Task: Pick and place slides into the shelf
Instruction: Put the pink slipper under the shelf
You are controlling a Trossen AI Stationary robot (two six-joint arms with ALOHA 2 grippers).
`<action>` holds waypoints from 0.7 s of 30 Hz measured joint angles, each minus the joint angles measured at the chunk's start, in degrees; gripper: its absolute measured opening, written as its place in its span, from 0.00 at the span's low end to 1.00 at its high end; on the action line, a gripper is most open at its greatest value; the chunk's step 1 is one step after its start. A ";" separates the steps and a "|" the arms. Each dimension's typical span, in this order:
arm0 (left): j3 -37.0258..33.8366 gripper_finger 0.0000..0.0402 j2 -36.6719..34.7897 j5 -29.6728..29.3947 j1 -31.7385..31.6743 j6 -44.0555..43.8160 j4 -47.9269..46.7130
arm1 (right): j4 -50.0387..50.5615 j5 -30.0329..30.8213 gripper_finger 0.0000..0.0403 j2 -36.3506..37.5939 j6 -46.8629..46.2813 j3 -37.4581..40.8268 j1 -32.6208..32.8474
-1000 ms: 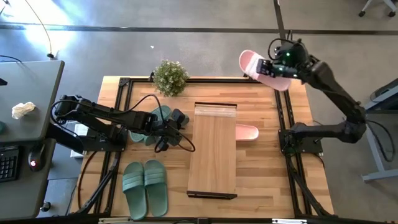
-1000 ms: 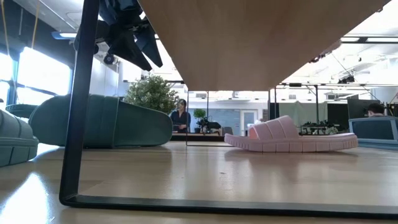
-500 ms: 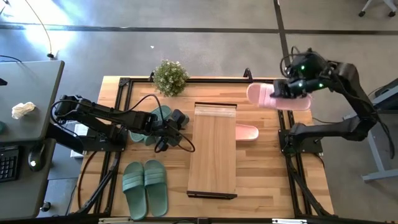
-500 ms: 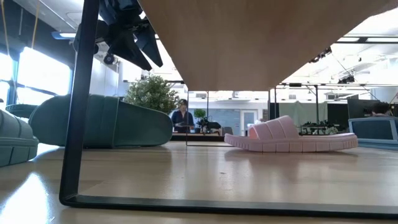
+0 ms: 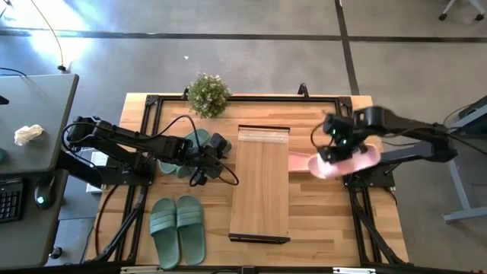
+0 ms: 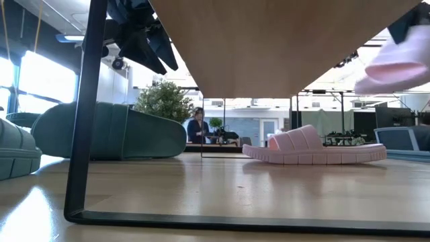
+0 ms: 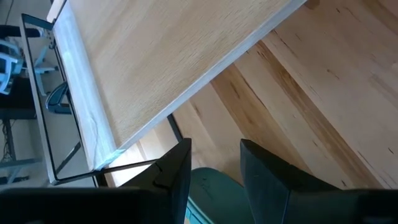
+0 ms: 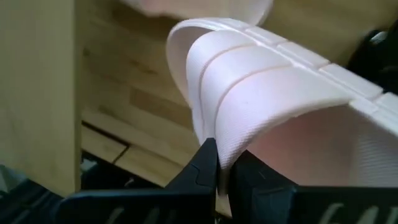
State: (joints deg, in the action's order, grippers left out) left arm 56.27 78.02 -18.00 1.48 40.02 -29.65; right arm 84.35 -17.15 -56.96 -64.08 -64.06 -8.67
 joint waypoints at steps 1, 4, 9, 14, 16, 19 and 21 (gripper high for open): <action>0.02 0.30 0.00 -0.01 0.00 0.03 0.01 | -2.31 -0.71 0.00 0.50 -1.78 2.22 1.72; 0.00 0.30 0.00 0.00 0.00 0.05 -0.02 | -12.64 -2.33 0.00 1.75 -8.01 8.95 6.90; 0.01 0.30 0.00 -0.02 0.00 0.19 -0.09 | -33.46 -1.67 0.00 2.90 -20.05 19.95 14.08; 0.00 0.30 0.00 -0.02 0.00 0.21 -0.11 | -54.29 3.91 0.00 2.94 -29.68 30.67 19.11; 0.01 0.30 0.00 -0.04 0.00 0.21 -0.09 | -61.94 6.91 0.00 2.90 -32.88 34.65 20.70; 0.00 0.30 0.00 -0.04 0.00 0.22 -0.11 | -69.30 10.71 0.00 2.92 -35.38 39.16 22.14; 0.02 0.30 0.00 -0.04 0.00 0.23 -0.11 | -71.68 12.91 0.00 2.92 -36.19 41.29 22.55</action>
State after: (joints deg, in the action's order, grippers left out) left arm 56.29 78.02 -18.04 1.48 40.25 -29.76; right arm 12.68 -4.24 -54.04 -100.27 -22.78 13.87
